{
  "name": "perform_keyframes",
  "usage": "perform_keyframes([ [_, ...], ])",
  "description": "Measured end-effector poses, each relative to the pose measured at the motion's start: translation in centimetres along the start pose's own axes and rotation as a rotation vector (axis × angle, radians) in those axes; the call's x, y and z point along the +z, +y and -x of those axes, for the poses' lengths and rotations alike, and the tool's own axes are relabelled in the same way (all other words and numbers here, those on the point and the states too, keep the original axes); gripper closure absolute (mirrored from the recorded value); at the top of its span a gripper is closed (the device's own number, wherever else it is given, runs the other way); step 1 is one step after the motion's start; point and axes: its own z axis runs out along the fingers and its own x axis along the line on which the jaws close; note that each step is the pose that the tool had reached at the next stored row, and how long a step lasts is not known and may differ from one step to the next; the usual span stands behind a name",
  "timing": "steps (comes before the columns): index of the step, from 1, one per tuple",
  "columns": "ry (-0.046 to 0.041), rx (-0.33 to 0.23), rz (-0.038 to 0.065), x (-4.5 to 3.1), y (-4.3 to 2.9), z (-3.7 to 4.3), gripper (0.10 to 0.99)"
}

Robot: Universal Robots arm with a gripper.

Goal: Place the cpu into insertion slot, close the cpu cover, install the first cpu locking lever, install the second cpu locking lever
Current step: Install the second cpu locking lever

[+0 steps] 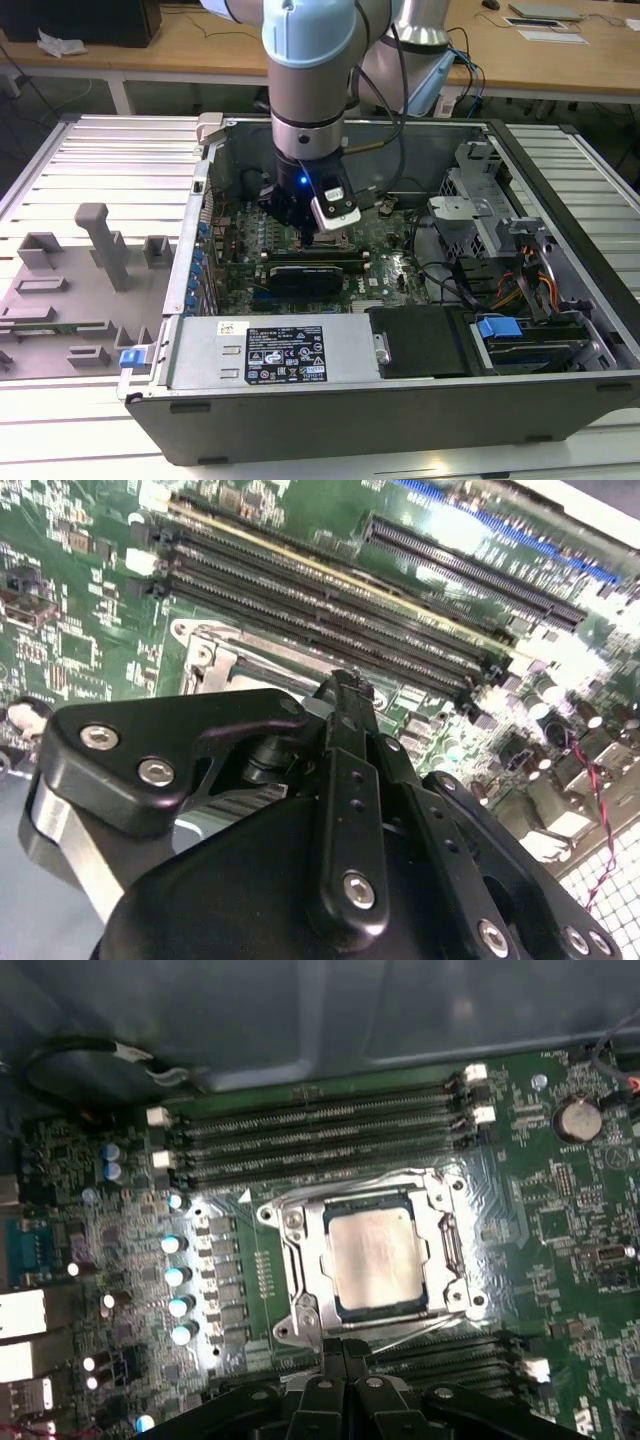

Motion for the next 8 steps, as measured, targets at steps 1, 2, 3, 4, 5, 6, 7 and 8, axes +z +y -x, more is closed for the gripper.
perform_keyframes([
  [1, 0.0009, 0.0, 0.007, 0.01, -0.12, -0.04, 0.98],
  [2, 0.0017, 0.001, 0.013, 0.01, -0.24, -0.08, 0.98],
  [3, 0.0028, 0.001, 0.021, 0.01, -0.41, -0.14, 0.98],
  [4, 0.0037, 0.001, 0.029, 0.01, -0.59, -0.18, 0.98],
  [5, 0.0045, 0.001, 0.034, 0.01, -0.73, -0.19, 0.98],
  [6, 0.0053, 0.002, 0.039, 0.02, -0.91, -0.2, 0.98],
  [7, 0.0061, 0.002, 0.045, 0.01, -1.08, -0.23, 0.98],
  [8, 0.0068, 0.002, 0.05, 0.02, -1.18, -0.26, 0.98],
])
